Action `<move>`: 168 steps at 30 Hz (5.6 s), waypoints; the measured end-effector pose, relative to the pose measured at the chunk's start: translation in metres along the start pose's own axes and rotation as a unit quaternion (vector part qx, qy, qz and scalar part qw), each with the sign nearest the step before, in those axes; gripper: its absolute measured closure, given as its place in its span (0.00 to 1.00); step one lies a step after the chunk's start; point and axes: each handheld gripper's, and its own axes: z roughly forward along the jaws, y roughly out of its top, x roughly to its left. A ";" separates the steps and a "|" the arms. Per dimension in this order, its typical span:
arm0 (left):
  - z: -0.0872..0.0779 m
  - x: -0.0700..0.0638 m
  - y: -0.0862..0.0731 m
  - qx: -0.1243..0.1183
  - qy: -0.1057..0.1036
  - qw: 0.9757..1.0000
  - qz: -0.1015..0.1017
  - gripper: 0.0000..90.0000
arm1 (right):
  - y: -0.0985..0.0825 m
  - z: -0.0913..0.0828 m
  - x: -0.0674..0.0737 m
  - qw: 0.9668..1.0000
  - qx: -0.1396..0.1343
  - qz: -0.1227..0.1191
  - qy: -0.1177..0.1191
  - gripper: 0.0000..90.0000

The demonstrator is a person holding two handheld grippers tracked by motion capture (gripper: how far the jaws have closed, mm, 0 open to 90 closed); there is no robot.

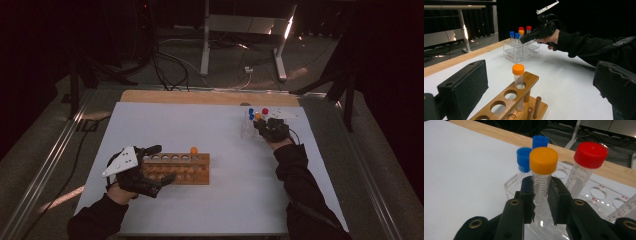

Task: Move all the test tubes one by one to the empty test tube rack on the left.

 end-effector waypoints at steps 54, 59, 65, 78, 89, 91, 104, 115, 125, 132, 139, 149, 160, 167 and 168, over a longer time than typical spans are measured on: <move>0.014 -0.007 0.034 0.017 -0.032 0.999 -0.016 0.01 | 0.076 -0.085 0.074 0.986 -0.059 -0.083 0.131 0.83; 0.022 -0.011 0.047 0.024 -0.040 0.999 -0.009 0.02 | 0.080 -0.090 0.097 0.979 -0.054 -0.096 0.171 0.83; 0.030 -0.016 0.057 0.019 -0.040 0.999 -0.006 0.03 | 0.082 -0.099 0.122 0.967 -0.057 -0.110 0.221 0.83; 0.039 -0.024 0.069 0.011 -0.047 0.999 0.002 0.16 | 0.070 -0.099 0.171 0.945 -0.037 -0.146 0.290 0.83; 0.047 -0.026 0.067 0.023 -0.047 0.998 0.026 0.55 | 0.060 -0.090 0.192 0.935 -0.015 -0.158 0.318 0.83; 0.047 -0.027 0.067 0.026 -0.045 0.998 0.030 0.62 | 0.060 -0.089 0.193 0.934 -0.015 -0.160 0.319 0.83; 0.047 -0.026 0.067 0.029 -0.044 0.998 0.043 0.80 | 0.059 -0.089 0.193 0.935 -0.017 -0.152 0.321 0.83; 0.037 -0.012 0.072 0.021 -0.012 0.999 0.037 0.80 | 0.057 -0.093 0.185 0.941 -0.033 -0.136 0.307 0.48; 0.033 0.007 0.067 0.020 0.031 0.999 0.029 0.80 | 0.053 -0.100 0.172 0.941 -0.043 -0.122 0.312 0.17; 0.038 0.019 0.058 0.019 0.046 0.999 0.019 0.80 | 0.050 -0.105 0.164 0.942 -0.052 -0.133 0.304 0.04; 0.046 0.028 0.047 0.020 0.056 0.998 0.006 0.80 | 0.049 -0.107 0.154 0.949 -0.059 -0.127 0.283 0.03; 0.056 0.029 0.027 0.034 0.061 0.998 -0.002 0.80 | 0.045 -0.110 0.148 0.953 -0.054 -0.123 0.271 0.00; 0.063 0.026 0.008 0.053 0.064 0.996 -0.016 0.80 | 0.043 -0.111 0.145 0.953 -0.045 -0.127 0.271 0.00; 0.067 0.023 0.002 0.060 0.068 0.996 -0.011 0.80 | 0.042 -0.111 0.145 0.953 -0.043 -0.128 0.272 0.00; 0.067 0.023 0.000 0.061 0.068 0.996 -0.010 0.80 | 0.042 -0.111 0.146 0.953 -0.042 -0.129 0.272 0.00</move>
